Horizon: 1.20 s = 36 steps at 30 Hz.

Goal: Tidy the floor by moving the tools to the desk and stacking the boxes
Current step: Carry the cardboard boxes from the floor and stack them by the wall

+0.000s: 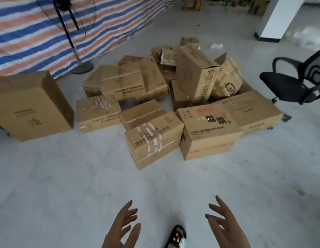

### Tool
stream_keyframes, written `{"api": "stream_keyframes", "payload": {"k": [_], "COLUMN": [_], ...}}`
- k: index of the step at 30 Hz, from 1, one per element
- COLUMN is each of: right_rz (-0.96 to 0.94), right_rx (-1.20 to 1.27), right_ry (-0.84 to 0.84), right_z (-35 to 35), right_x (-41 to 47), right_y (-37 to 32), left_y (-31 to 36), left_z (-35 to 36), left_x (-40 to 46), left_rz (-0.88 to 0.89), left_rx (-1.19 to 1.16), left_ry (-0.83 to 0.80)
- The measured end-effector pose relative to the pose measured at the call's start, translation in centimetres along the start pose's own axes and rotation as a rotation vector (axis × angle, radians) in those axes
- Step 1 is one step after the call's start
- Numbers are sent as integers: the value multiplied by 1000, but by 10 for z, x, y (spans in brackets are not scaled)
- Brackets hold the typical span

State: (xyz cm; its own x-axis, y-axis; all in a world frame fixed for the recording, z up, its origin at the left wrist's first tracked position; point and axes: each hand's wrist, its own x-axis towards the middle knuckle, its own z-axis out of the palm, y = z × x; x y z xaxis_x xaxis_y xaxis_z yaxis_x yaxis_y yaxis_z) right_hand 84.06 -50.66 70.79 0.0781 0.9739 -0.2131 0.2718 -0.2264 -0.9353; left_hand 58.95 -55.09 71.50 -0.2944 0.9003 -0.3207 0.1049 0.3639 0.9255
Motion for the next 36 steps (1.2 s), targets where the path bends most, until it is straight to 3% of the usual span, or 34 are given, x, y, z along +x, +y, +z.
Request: {"api": "stream_keyframes", "payload": {"k": [4,9,14,23,30,36], "right_rz": [2,107,182,126,172,249], "right_rx": [-16,-16,-3,-16,-27,-147], "right_ry": [60,112,162,267,201,26], "right_z": [-37,-62,-84,-130,-182,-251], "right_x": [73,134,209,407,515,623], "right_y": [-11,-2,5,-30,-34,-1], "left_y": [34,57,79,182,217,193], "left_z": [53,100,154,270,350,432], "left_x": [64,131,212,405,489,548], "left_rz": [74,-18,17,87,19,-124], "left_rx": [37,67,120,135,218,292], "left_ry": [-71,-155,-195,-328,-426,-277]}}
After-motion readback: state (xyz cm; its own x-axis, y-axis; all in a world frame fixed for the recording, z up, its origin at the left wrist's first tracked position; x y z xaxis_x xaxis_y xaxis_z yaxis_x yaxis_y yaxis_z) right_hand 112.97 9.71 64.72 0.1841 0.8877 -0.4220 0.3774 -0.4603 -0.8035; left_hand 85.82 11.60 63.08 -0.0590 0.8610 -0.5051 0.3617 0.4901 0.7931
